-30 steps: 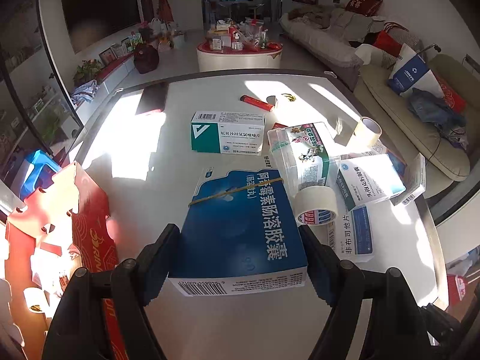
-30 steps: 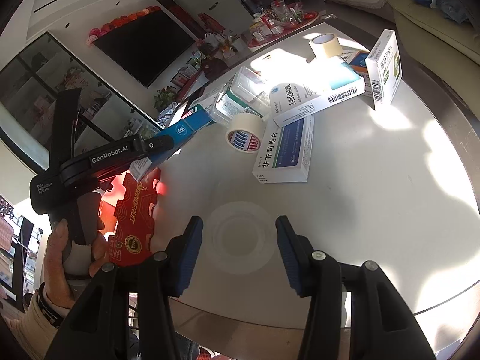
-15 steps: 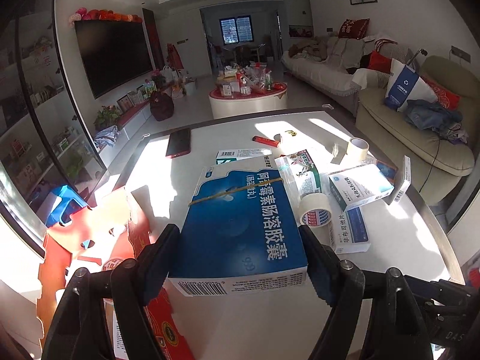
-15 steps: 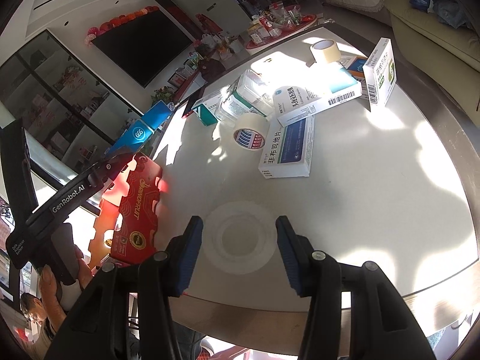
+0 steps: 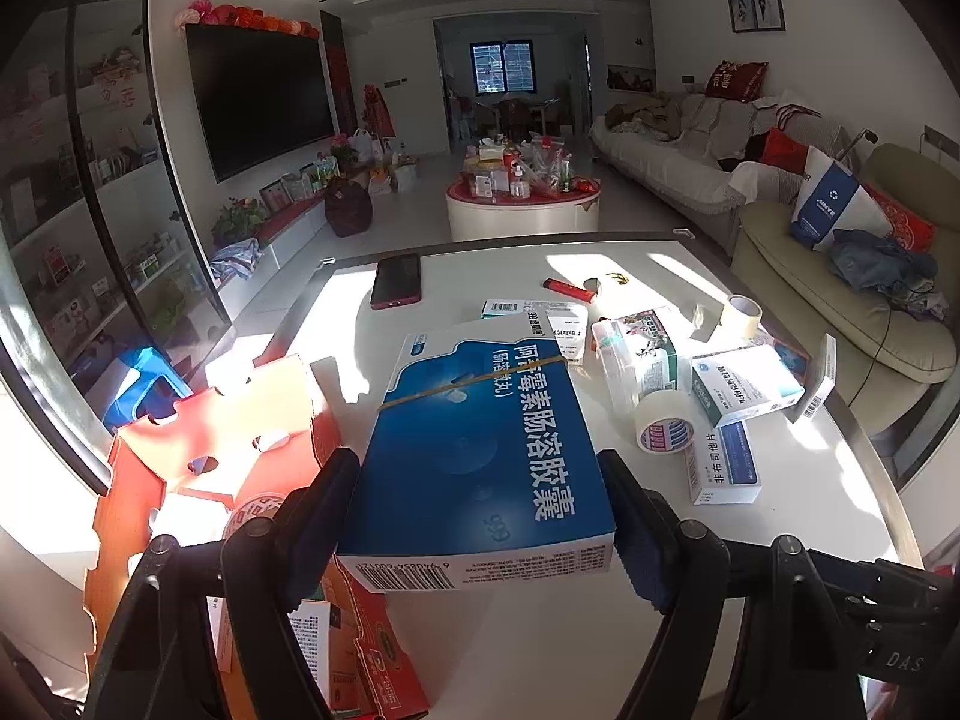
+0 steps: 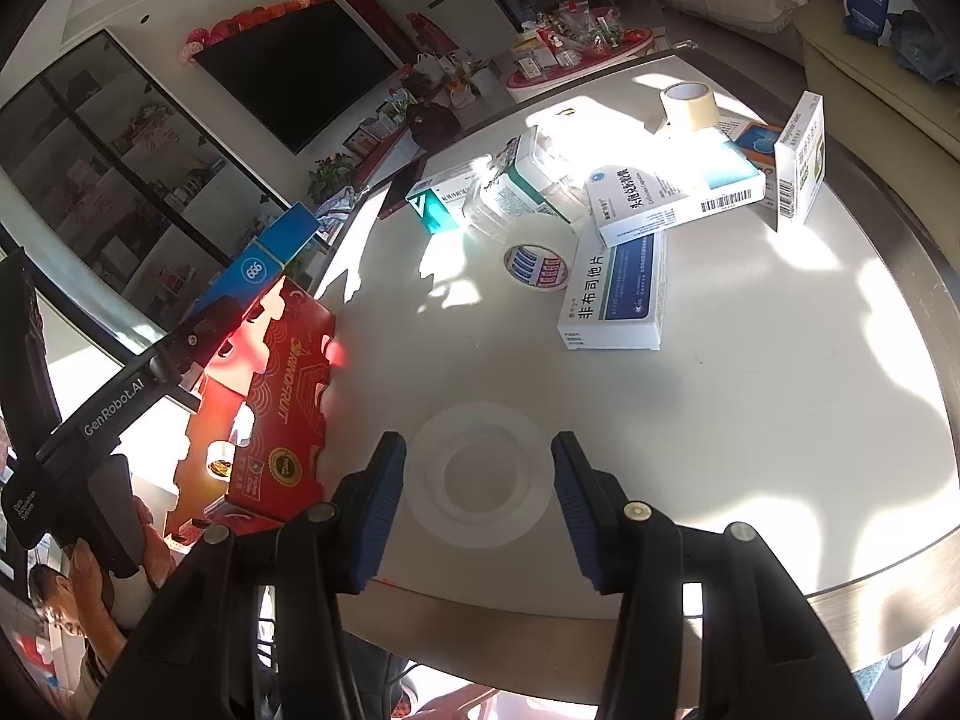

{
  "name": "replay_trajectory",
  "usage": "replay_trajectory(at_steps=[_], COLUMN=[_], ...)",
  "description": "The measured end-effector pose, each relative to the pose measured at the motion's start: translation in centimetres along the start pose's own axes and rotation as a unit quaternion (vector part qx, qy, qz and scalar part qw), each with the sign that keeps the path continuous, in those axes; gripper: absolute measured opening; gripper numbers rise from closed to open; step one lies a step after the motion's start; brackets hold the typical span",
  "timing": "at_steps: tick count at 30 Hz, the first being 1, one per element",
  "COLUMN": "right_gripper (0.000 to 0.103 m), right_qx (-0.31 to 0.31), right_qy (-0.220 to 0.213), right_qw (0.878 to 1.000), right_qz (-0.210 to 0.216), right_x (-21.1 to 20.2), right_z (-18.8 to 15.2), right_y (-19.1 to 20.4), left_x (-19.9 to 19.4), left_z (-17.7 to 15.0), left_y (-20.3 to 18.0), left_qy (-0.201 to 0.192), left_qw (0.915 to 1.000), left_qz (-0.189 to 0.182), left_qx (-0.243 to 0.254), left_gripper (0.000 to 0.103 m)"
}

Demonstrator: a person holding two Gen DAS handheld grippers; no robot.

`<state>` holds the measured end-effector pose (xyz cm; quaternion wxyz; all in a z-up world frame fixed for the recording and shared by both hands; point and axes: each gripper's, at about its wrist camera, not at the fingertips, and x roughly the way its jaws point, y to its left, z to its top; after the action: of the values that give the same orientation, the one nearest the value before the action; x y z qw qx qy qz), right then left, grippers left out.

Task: Organize objects

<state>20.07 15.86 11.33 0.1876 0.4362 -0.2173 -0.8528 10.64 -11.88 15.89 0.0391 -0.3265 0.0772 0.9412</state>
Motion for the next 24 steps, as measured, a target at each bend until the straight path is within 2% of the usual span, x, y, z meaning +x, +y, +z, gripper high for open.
replay_trajectory(at_steps=[24], right_gripper=[0.049], right_qx=[-0.01], right_qy=[0.006], right_qw=[1.0], right_qz=[-0.002], right_x=[0.2], right_z=[0.0], right_y=[1.2], left_x=[-0.3], left_z=[-0.1], left_y=[1.0], left_qy=[-0.005], left_qw=[0.9999], left_qz=[0.001], left_qx=[-0.01], left_gripper=[0.083])
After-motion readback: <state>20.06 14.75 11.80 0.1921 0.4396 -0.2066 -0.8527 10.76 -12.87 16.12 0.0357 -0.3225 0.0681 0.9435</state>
